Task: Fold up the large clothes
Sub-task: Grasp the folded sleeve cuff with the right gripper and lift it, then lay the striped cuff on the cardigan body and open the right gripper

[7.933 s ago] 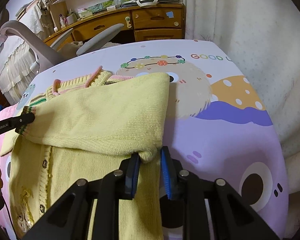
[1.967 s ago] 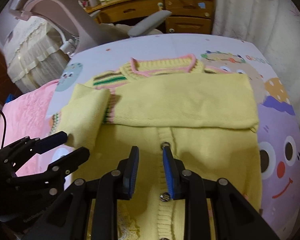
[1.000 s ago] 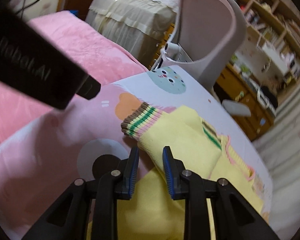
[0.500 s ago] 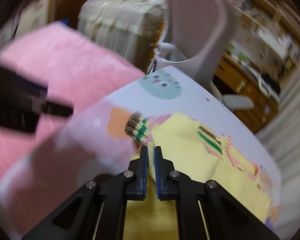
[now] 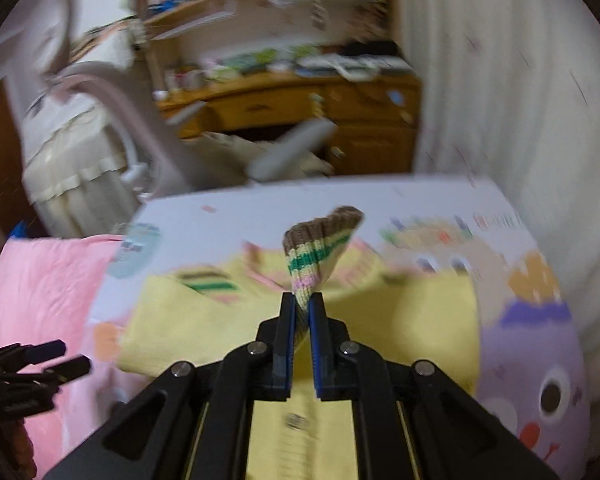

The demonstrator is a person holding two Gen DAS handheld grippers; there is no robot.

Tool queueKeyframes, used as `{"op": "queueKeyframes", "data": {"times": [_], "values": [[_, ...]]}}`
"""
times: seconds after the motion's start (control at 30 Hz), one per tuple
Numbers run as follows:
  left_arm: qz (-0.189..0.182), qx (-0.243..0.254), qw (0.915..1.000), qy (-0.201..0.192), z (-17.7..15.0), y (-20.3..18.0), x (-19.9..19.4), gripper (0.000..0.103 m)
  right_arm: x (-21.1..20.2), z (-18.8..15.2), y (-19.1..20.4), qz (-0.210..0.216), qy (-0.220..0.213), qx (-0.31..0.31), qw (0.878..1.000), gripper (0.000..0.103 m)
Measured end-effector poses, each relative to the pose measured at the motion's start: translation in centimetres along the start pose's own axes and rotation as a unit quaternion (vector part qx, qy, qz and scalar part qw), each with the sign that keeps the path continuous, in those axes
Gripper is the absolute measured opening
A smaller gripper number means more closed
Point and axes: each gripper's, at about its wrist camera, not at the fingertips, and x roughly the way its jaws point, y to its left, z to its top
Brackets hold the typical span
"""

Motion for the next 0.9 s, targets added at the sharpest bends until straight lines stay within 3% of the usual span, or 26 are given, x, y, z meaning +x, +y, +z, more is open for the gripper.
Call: {"op": "queueKeyframes", "data": {"times": [0.13, 0.2, 0.53, 0.83, 0.9], "values": [[-0.006, 0.015, 0.9998, 0.011, 0.2, -2.2, 1.5, 0.068, 3.1, -3.0, -3.4, 0.023, 0.079, 0.052, 0.995, 0.011], [-0.005, 0.022, 0.9996, 0.016, 0.3, -2.9, 2.1, 0.068, 3.7, -3.5, -3.9, 0.041, 0.097, 0.067, 0.992, 0.012], [0.007, 0.019, 0.9994, 0.027, 0.7, -3.7, 4.1, 0.069, 3.5, -2.4, -8.1, 0.11, 0.102, 0.166, 0.975, 0.017], [0.022, 0.01, 0.9994, 0.025, 0.8, -4.3, 4.5, 0.069, 5.9, -1.6, -10.2, 0.145, 0.153, 0.234, 0.949, 0.021], [0.024, 0.007, 0.9994, 0.024, 0.9, -4.4, 4.6, 0.069, 5.8, -1.4, -10.2, 0.146, 0.155, 0.224, 0.951, 0.021]]}}
